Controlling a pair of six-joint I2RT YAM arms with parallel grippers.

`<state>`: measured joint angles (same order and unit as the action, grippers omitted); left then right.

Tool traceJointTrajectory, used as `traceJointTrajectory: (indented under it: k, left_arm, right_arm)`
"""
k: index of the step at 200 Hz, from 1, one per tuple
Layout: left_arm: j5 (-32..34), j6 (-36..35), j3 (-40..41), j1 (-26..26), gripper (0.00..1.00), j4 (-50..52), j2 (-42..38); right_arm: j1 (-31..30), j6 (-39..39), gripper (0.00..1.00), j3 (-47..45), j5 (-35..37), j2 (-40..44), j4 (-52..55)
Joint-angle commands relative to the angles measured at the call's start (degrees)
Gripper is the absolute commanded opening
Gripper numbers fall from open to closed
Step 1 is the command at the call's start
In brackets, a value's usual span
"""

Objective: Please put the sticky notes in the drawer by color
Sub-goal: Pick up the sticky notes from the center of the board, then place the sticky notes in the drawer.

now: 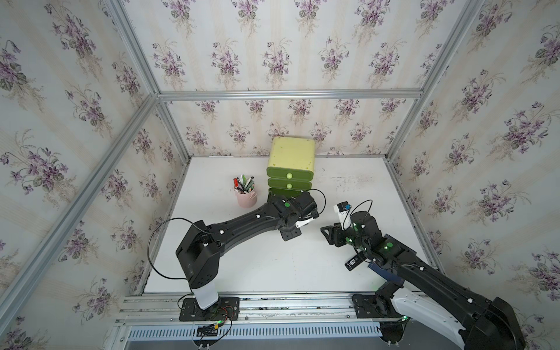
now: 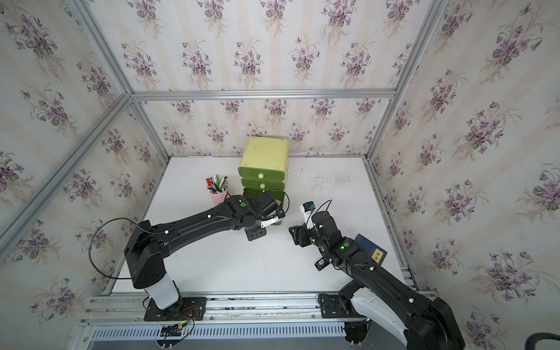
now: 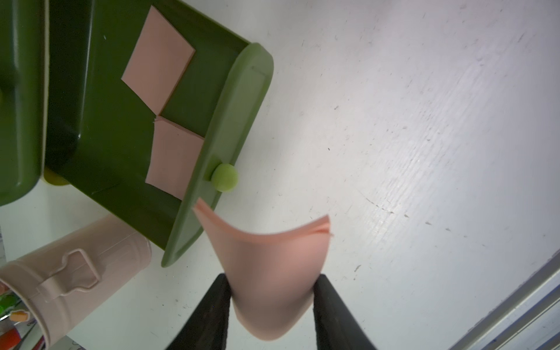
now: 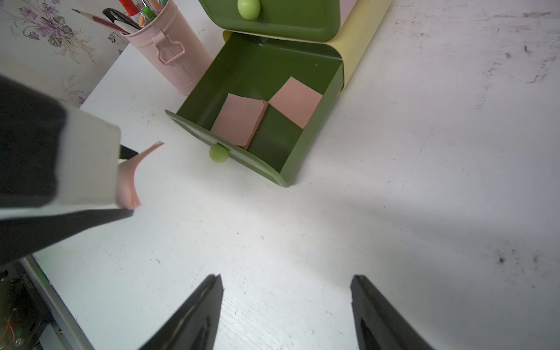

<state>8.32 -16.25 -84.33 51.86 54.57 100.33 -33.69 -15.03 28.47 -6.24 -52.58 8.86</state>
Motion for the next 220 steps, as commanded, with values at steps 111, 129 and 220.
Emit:
traceJointTrajectory:
  k: [111,129,220]
  left_arm:
    - [5.72,-30.75,-5.72,-6.99,0.47,-8.28,5.49]
    - [7.07,-32.96,-8.63,-6.94,0.48,-7.65,8.37]
    - [6.32,-40.09,-15.14,-7.37,0.51,-9.20,17.26]
  right_arm:
    - [0.01,-1.89,0.71,-2.35,-2.35,-1.30,-4.87]
    - [0.03,-2.19,0.71,-3.07,-2.30,-1.48,-5.26]
    - [0.03,-2.02,0.71,-4.35,-1.18,-0.10,-5.97]
